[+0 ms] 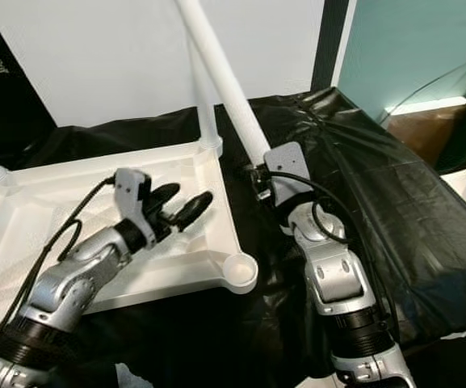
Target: Building children table
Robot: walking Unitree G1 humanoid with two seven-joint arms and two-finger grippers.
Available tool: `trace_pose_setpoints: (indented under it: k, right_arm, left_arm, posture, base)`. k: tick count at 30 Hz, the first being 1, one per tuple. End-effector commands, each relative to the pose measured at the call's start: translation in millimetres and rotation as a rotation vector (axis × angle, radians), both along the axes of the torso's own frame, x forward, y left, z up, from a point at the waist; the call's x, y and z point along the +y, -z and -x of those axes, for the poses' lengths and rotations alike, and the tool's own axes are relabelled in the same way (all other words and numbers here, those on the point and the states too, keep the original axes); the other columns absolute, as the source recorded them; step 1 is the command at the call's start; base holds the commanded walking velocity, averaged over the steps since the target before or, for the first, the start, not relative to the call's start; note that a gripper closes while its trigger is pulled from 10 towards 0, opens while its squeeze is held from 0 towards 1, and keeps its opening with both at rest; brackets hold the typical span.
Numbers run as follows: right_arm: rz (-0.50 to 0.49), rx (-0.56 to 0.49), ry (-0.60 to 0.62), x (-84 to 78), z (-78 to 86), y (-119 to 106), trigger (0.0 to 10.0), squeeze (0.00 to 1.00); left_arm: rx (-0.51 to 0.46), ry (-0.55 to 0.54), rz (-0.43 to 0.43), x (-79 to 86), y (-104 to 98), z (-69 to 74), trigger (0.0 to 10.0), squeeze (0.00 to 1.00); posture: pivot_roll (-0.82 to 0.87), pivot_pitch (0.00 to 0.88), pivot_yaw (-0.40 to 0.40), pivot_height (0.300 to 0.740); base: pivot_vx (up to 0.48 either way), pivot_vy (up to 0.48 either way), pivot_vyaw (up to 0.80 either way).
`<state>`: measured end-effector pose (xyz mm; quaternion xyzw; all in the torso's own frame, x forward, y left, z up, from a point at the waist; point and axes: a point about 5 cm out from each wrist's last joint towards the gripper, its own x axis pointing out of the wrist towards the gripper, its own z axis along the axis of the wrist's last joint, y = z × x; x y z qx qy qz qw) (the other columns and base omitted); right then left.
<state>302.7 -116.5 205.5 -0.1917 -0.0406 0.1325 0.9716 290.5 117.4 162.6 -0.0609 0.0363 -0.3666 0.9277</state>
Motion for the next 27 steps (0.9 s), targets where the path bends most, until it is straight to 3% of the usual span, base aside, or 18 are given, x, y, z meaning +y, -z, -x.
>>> trace_pose_setpoints:
  k: [1,5,6,7,8,14,16,17,19,27]
  right_arm:
    - [-0.001,-0.021,-0.025,4.4,2.0,-3.6,10.0,0.00]
    - [-0.010,-0.025,-0.030,5.9,2.5,-5.0,10.0,0.00]
    - [-0.013,-0.025,-0.027,5.5,2.4,-5.3,10.0,0.00]
    - [-0.013,-0.025,-0.022,5.2,2.2,-5.3,10.0,0.00]
    - [-0.014,-0.023,-0.016,4.4,2.0,-4.8,10.0,0.00]
    - [-0.020,-0.019,0.000,2.7,1.2,-3.6,10.0,0.00]
    - [-0.027,-0.021,0.003,4.9,-2.1,-4.1,10.0,0.00]
    - [-0.027,-0.021,0.003,4.9,-2.1,-4.1,10.0,0.00]
    - [-0.030,-0.033,-0.014,12.8,-6.4,-7.1,10.0,0.00]
    - [-0.035,-0.042,-0.048,24.5,-10.4,-9.9,10.0,0.00]
  left_arm:
    - [-0.093,0.890,0.079,-15.8,-10.0,41.0,10.0,0.86]
    - [-0.069,0.934,0.063,-6.4,-13.9,47.3,10.0,0.77]
    - [-0.064,0.965,0.048,-3.2,-16.7,52.4,10.0,0.33]
    - [-0.059,0.992,0.031,-1.2,-18.5,57.0,10.0,0.22]
    - [-0.053,1.015,0.009,1.4,-18.6,61.5,10.0,0.00]
    - [-0.024,1.055,-0.029,10.8,-11.8,68.7,10.0,0.00]
    - [0.015,1.075,-0.138,17.7,5.0,71.0,10.0,0.00]
    - [0.015,1.075,-0.138,17.7,5.0,71.0,10.0,0.00]
    - [0.042,1.103,-0.237,21.1,19.6,73.0,10.0,0.00]
    - [0.053,1.109,-0.231,28.4,25.7,73.4,9.8,0.00]
  posture:
    - [-0.12,0.014,0.066,0.740]
    - [-0.12,0.014,0.064,0.740]
    - [-0.12,0.014,0.062,0.740]
    - [-0.12,0.014,0.062,0.740]
    - [-0.12,0.014,0.061,0.740]
    - [-0.11,0.016,0.058,0.740]
    - [-0.11,0.019,0.054,0.740]
    - [-0.11,0.019,0.054,0.740]
    - [-0.11,0.024,0.045,0.740]
    - [-0.10,0.032,0.028,0.740]
  base:
    - [0.000,0.000,0.00]
    - [0.000,0.000,0.00]
    - [0.000,0.000,0.00]
    - [0.000,0.000,0.00]
    - [0.000,0.000,0.00]
    - [0.000,0.000,0.00]
    - [0.000,0.000,0.00]
    - [0.000,0.000,0.00]
    - [0.000,0.000,0.00]
    - [0.000,0.000,0.00]
